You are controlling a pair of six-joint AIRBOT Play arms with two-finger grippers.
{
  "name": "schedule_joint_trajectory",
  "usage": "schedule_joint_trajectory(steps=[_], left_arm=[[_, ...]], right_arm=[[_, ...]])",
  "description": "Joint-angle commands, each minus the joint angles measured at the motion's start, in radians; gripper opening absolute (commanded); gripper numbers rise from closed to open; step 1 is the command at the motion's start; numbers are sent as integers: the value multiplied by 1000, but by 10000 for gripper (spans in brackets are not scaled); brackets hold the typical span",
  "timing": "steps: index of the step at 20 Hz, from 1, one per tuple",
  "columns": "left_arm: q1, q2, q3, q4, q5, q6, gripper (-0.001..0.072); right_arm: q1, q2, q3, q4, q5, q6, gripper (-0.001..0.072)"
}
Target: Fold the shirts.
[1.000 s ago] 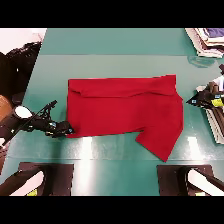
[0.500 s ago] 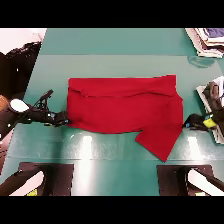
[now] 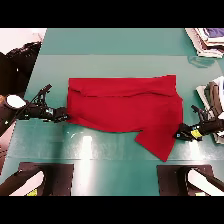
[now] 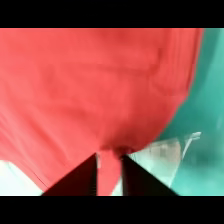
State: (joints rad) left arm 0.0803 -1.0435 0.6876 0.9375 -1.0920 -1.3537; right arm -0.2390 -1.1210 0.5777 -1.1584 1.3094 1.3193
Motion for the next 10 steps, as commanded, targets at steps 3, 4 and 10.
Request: schedule_joint_trajectory(steps=[3,4,10], left_arm=[[1,1,2,11,-23,0,24],[1,1,3,38,-53,0,24],[1,225,-60,363,-271,-12,23]], right_arm=[[1,0,52,11,5,-26,15],[1,1,66,5,39,-31,15],[14,259,46,-110,221,-45,15]])
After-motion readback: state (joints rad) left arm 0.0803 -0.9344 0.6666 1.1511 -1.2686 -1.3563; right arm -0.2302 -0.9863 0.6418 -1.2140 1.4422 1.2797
